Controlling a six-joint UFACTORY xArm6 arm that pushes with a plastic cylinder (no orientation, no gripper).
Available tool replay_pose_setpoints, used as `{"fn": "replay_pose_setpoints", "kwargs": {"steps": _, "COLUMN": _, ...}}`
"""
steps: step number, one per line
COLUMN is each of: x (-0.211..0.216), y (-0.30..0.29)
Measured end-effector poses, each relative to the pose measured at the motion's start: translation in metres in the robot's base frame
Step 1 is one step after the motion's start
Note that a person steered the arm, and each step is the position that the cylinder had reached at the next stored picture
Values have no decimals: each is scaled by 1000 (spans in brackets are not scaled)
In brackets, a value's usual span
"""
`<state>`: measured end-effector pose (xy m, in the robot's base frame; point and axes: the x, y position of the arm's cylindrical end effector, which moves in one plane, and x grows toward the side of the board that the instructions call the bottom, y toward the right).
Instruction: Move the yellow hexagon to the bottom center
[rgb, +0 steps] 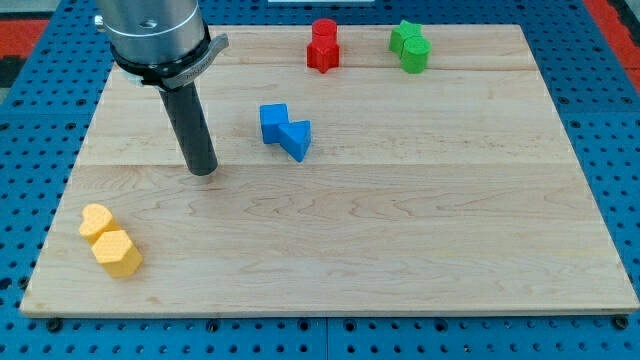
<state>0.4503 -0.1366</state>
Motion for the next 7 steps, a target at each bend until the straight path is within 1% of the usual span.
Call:
{"fn": "replay_pose_setpoints", "kwargs": {"steps": 2, "x": 0, "y": 0}}
{"fn": "replay_pose_setpoints", "kwargs": {"steps": 3, "x": -1, "y": -15}}
{"fn": "replay_pose_setpoints", "kwargs": {"steps": 4, "x": -13, "y": -84}}
{"fn": "replay_pose_setpoints", "kwargs": {"steps": 5, "x": 4, "y": -131}}
{"fn": "replay_pose_setpoints", "kwargs": {"steps": 6, "x": 44, "y": -157}}
{"fn": "replay_pose_setpoints", "kwargs": {"steps": 7, "x": 79, "y": -154}}
